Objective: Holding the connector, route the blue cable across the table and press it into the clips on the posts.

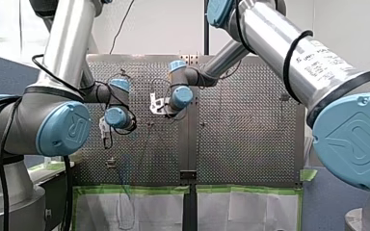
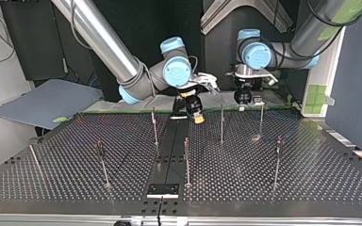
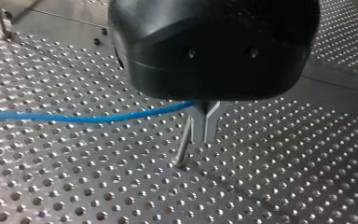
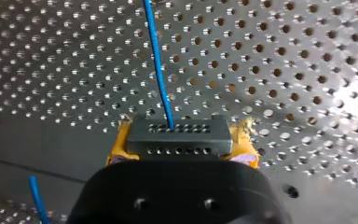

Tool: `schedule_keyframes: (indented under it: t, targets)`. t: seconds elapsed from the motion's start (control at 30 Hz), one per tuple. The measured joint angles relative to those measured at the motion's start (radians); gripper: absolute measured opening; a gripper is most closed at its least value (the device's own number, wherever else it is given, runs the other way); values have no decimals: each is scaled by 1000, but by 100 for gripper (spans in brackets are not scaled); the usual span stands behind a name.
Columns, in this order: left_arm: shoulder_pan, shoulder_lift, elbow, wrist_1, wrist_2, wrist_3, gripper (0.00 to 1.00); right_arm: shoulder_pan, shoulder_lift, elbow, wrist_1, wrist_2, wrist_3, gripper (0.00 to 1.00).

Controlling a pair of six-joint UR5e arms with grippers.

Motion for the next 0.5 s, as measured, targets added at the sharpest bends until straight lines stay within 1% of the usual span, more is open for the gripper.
schedule_keyframes:
  t: [0.13, 0.23, 0.5]
  targets:
    - [1, -8, -3, 11, 2, -3, 0, 0, 2, 7, 0, -3, -1, 0]
    - [1, -9, -3, 21, 13, -5, 0, 0, 8, 11, -1, -5, -3, 0]
    - [6, -11, -3, 45, 36, -22, 0, -1, 41, 16, -1, -8, -4, 0]
